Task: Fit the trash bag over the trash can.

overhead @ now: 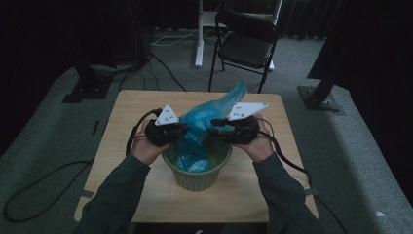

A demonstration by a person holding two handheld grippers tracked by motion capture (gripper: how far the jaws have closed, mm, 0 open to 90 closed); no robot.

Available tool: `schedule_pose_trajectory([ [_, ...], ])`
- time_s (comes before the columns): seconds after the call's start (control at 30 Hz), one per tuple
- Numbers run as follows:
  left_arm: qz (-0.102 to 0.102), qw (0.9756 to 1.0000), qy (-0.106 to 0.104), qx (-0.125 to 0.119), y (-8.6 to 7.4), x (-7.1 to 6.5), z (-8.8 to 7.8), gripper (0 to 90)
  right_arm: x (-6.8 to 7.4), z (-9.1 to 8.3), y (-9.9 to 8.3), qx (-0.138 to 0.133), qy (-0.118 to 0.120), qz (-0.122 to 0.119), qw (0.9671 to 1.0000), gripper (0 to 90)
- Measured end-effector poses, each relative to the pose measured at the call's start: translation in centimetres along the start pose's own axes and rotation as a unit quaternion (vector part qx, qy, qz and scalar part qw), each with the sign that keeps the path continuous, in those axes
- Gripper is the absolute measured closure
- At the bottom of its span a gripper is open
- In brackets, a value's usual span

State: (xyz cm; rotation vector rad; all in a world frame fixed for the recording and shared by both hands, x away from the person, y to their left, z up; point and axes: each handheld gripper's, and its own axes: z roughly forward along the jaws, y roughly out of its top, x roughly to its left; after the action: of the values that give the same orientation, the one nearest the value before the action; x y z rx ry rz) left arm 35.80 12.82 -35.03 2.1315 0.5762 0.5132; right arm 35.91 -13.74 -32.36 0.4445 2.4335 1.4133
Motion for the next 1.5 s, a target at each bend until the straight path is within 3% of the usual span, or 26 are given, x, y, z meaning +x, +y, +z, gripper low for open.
schedule_pose_trajectory([
  [0.17, 0.007, 0.9999, -0.008, -0.004, -0.7, -0.5, -0.4, 84.7, -0.7, -1.6, 0.3, -0.022, -0.019, 0.016, 0.9995, 54.2],
  [0.33, 0.012, 0.9998, -0.013, -0.003, -1.1, -0.8, -0.5, 83.5, -2.1, -1.0, 0.4, -0.014, -0.044, 0.049, 0.9977, 47.8],
  [0.53, 0.016, 0.9995, -0.026, -0.003, -1.6, -1.1, -0.5, 80.0, -3.4, 0.7, 0.3, -0.002, -0.031, 0.080, 0.9963, 40.7],
  [0.7, 0.012, 0.9994, -0.034, -0.003, -2.0, -1.2, -0.5, 81.3, -4.2, 2.3, -0.1, 0.035, -0.014, 0.108, 0.9934, 39.7],
  [0.77, 0.011, 0.9993, -0.035, -0.001, -2.1, -1.2, -0.5, 82.6, -4.4, 3.0, -0.3, 0.059, -0.013, 0.111, 0.9920, 43.5],
  [0.83, 0.009, 0.9993, -0.037, 0.000, -2.2, -1.2, -0.4, 82.9, -4.3, 3.2, -0.4, 0.069, -0.012, 0.112, 0.9913, 55.5],
  [0.93, 0.004, 0.9994, -0.035, -0.001, -2.4, -1.1, -0.5, 81.1, -4.2, 3.2, -0.4, 0.070, -0.006, 0.104, 0.9921, 74.9],
  [1.03, -0.012, 0.9996, -0.024, -0.012, -2.5, -0.7, -1.0, 72.3, -3.9, 2.9, -0.4, 0.066, -0.013, 0.096, 0.9930, 85.5],
  [1.17, -0.021, 0.9995, -0.011, -0.020, -2.7, -0.2, -1.6, 69.3, -3.5, 2.5, -0.4, 0.077, -0.033, 0.076, 0.9936, 88.7],
  [1.3, -0.025, 0.9993, -0.011, -0.027, -3.0, 0.1, -2.2, 65.7, -3.0, 2.1, -0.5, 0.076, -0.043, 0.060, 0.9944, 89.8],
  [1.4, -0.030, 0.9990, -0.007, -0.034, -2.9, 0.4, -2.6, 64.0, -2.9, 1.9, -0.8, 0.072, -0.039, 0.058, 0.9950, 89.9],
  [1.5, -0.031, 0.9984, -0.018, -0.043, -2.2, 0.6, -2.6, 59.3, -2.8, 1.7, -1.2, 0.066, -0.027, 0.059, 0.9957, 89.9],
])
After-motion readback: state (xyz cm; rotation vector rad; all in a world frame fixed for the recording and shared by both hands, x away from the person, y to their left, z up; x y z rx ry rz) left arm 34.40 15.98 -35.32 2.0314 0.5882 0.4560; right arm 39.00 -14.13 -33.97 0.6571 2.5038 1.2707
